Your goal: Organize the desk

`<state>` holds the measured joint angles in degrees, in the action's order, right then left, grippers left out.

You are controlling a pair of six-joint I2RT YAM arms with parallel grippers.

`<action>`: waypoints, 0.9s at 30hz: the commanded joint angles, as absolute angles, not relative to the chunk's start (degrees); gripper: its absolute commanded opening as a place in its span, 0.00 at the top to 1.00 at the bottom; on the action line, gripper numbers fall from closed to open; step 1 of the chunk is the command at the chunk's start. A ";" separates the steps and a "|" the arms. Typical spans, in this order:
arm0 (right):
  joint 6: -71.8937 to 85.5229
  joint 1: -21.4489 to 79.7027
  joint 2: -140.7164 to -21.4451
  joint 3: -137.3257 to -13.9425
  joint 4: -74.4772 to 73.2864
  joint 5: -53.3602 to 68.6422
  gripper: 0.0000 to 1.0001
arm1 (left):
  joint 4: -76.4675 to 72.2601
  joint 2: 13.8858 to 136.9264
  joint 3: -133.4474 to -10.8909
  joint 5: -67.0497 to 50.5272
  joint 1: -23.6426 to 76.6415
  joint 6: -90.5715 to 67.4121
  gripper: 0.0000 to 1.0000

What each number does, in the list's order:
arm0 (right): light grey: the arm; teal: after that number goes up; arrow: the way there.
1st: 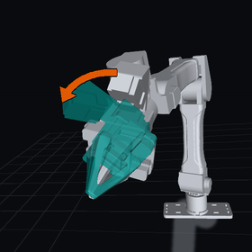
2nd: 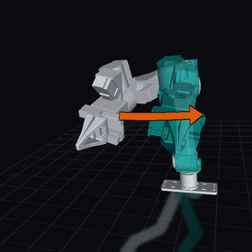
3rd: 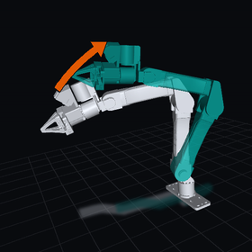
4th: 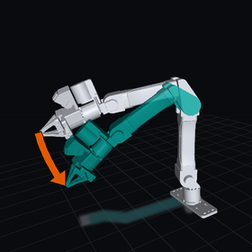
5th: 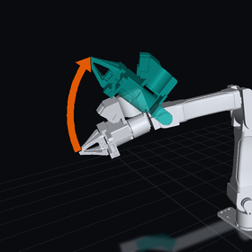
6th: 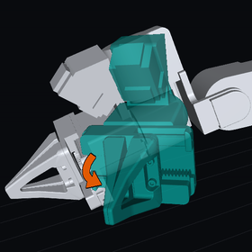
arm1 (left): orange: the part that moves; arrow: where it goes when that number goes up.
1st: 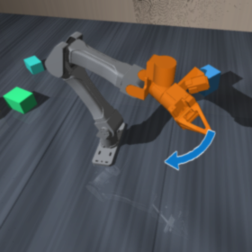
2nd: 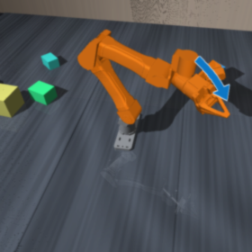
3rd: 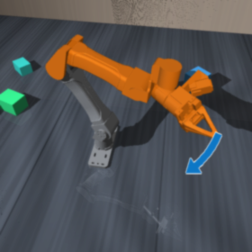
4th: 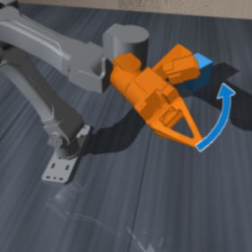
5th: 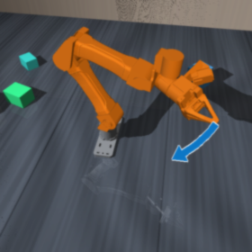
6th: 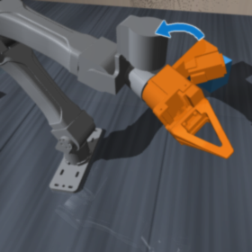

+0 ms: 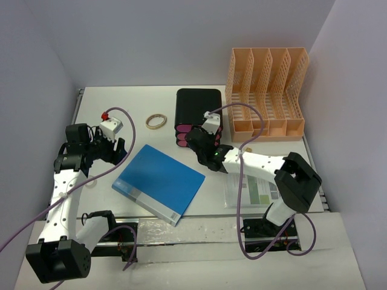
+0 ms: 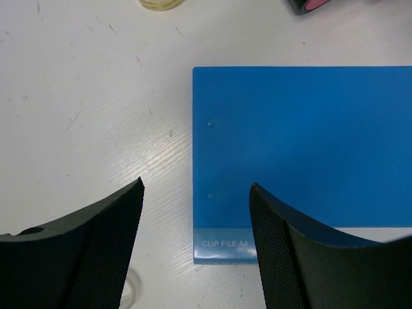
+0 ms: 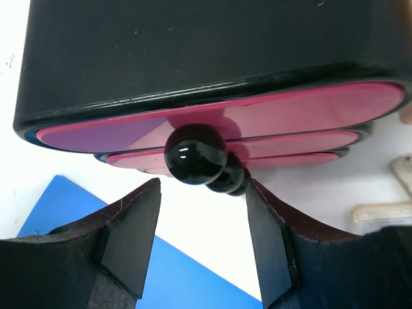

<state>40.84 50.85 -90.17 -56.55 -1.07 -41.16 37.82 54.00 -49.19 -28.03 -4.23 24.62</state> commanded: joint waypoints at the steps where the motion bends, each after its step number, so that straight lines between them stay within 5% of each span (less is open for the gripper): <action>1: 40.96 50.66 -93.72 -58.27 1.74 -42.32 0.40 | 38.23 53.29 -49.39 -28.79 -4.48 24.87 0.27; 19: 41.92 50.36 -100.11 -62.84 -0.18 -50.51 0.54 | 39.29 53.70 -49.75 -30.41 -4.48 26.19 0.27; 24: 41.57 50.03 -100.25 -62.73 -0.19 -50.86 0.66 | 40.00 53.44 -50.10 -30.76 -4.48 26.46 0.27; 27: 41.66 50.07 -99.49 -61.91 -0.18 -49.92 0.83 | 40.02 53.44 -50.13 -30.76 -4.54 26.46 0.27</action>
